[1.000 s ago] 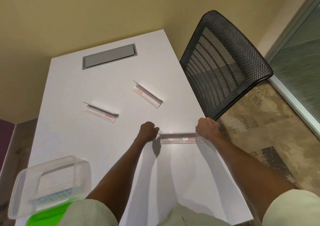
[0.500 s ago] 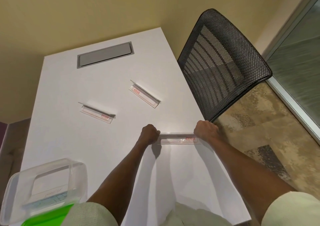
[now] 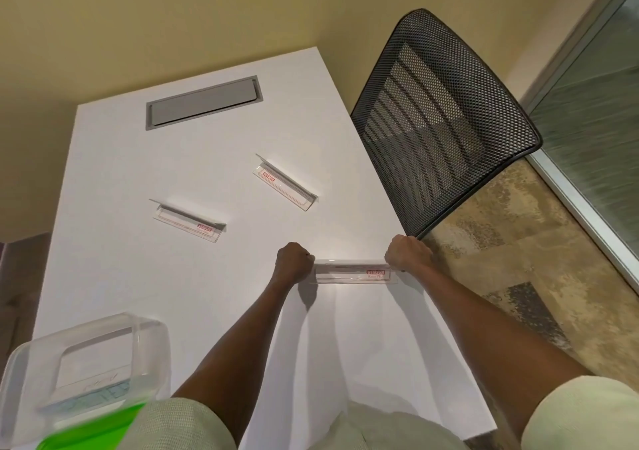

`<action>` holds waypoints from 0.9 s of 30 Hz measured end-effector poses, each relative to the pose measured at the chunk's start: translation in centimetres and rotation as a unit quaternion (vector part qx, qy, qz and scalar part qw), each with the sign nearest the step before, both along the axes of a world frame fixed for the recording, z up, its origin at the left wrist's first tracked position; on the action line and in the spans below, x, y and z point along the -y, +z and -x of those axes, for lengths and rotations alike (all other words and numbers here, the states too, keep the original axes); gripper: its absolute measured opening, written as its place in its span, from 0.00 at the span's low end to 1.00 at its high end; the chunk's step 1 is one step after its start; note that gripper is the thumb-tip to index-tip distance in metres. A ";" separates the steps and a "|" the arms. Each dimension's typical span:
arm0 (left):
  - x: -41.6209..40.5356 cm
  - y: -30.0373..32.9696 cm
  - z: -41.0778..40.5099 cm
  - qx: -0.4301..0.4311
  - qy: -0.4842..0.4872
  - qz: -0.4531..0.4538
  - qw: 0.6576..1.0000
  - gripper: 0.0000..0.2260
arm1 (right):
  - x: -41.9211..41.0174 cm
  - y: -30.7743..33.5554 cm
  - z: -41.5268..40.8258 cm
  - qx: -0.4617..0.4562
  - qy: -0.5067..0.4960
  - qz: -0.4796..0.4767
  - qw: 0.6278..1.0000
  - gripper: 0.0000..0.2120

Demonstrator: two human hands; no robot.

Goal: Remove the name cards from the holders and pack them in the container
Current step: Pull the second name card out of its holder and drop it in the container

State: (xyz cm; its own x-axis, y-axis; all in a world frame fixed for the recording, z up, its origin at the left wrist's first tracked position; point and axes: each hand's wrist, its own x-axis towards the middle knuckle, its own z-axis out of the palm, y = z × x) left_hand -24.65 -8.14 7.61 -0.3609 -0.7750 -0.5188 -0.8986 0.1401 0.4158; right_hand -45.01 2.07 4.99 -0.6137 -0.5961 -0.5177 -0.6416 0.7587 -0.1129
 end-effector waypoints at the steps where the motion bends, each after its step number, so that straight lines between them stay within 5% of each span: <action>1: 0.1 0.1 -0.1 0.012 -0.001 0.010 1.000 0.19 | 0.3 0.1 0.0 0.011 -0.004 0.000 1.000 0.13; 12: 2.0 2.4 -1.3 0.048 0.014 0.105 0.993 0.09 | 4.7 3.1 -0.2 0.037 0.010 0.074 0.997 0.13; 27: 1.6 -0.9 -3.9 -0.149 0.261 0.185 0.936 0.17 | 5.0 1.4 -3.0 -0.005 -0.051 0.198 0.979 0.04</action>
State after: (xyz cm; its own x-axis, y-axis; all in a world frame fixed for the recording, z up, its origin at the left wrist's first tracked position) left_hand -20.73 -9.77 6.76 0.0306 -0.9927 -0.1168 -0.7364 -0.1014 0.6689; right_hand -41.97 -2.90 6.41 -0.6851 -0.6837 -0.2515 -0.5669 0.7172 -0.4054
